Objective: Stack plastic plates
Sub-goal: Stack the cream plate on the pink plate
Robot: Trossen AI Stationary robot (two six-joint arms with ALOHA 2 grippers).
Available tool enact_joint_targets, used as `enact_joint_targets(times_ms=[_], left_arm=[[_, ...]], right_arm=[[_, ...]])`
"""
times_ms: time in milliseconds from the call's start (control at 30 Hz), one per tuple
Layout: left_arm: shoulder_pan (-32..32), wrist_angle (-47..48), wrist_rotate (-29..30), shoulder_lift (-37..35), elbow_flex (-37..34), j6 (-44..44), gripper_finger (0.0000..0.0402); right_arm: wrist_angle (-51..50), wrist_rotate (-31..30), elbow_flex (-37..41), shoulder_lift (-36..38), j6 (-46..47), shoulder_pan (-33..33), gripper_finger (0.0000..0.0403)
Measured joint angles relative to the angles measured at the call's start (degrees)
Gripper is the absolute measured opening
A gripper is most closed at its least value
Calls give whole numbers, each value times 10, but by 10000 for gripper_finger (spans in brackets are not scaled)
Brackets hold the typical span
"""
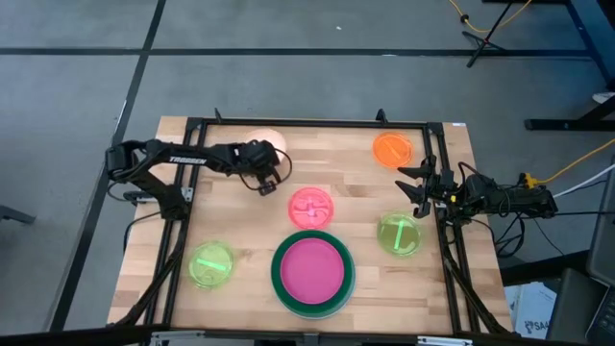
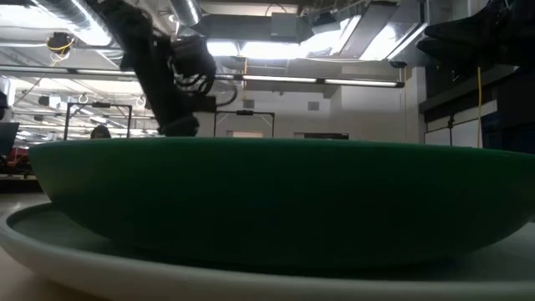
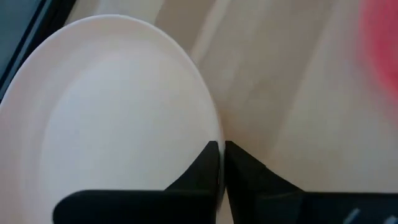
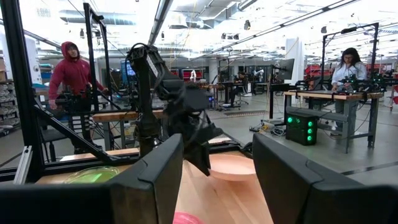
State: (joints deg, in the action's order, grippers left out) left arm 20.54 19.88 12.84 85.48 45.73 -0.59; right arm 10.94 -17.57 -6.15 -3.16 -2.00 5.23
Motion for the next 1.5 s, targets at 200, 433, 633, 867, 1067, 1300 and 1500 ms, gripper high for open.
enact_joint_targets(times_ms=[200,433,633,867,1067,1300,1500], left_arm=[[-84,12,1,0,48,2,10],[-184,10,-3,-1,98,17,10],[-267,-14,-43,-1,117,16,10],[-352,-59,-86,-1,117,15,10],[-409,-127,-139,9,117,15,11],[-445,-184,-158,62,117,15,16],[-456,-214,-156,102,117,30,17]], right_arm=[[22,1,0,0,4,0,188],[24,2,0,0,4,0,188],[24,2,0,0,4,0,188],[24,2,0,0,4,0,188],[23,2,0,0,4,0,188],[21,2,0,0,4,0,188],[21,2,0,0,4,0,188]])
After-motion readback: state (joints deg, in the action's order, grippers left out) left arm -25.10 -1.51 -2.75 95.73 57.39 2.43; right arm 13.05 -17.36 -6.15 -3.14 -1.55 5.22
